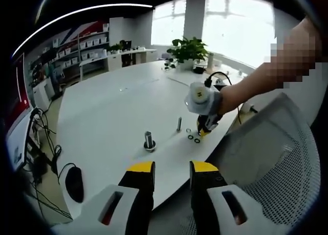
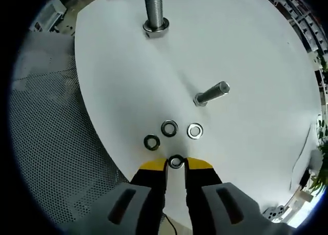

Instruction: Place the washer onto the threaded stud by aligning its center hole with the stud, sliding it down to the base, and recovering from edge contact or off-axis alignment until the washer reaches the visible bottom stop.

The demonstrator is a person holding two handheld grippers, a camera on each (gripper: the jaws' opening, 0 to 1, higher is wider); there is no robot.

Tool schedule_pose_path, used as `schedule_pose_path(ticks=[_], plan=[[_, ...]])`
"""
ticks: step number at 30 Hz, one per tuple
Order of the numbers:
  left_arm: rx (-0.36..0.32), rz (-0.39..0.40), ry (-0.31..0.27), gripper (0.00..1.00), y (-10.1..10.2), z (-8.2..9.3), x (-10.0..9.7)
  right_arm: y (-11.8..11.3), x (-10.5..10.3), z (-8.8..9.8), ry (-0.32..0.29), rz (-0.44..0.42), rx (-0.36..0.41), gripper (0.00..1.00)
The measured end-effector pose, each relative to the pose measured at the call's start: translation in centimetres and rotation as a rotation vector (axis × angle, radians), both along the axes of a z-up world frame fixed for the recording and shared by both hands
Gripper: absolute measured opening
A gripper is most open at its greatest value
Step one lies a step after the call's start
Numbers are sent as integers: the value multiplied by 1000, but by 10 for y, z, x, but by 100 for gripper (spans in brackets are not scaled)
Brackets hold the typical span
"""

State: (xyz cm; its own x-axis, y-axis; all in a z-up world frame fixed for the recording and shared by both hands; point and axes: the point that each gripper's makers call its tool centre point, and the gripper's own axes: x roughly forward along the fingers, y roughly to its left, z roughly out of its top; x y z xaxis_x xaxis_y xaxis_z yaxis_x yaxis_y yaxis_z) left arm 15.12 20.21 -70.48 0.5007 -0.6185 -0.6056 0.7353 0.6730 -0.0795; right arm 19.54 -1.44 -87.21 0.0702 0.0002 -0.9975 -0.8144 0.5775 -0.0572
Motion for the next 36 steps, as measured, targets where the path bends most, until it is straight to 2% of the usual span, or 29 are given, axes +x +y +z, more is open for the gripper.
schedule_pose_path(ticks=[10, 16, 28, 36], plan=[[1, 8, -6, 25, 1, 1, 1, -2, 0, 1, -22, -28, 21, 16], [7, 5, -4, 25, 1, 0, 1, -2, -1, 2, -62, -42, 71, 15], [4, 19, 0, 25, 3, 0, 2, -2, 2, 5, -110, -133, 199, 14], [5, 29, 0, 25, 5, 0, 2, 0, 4, 4, -114, -112, 193, 13]])
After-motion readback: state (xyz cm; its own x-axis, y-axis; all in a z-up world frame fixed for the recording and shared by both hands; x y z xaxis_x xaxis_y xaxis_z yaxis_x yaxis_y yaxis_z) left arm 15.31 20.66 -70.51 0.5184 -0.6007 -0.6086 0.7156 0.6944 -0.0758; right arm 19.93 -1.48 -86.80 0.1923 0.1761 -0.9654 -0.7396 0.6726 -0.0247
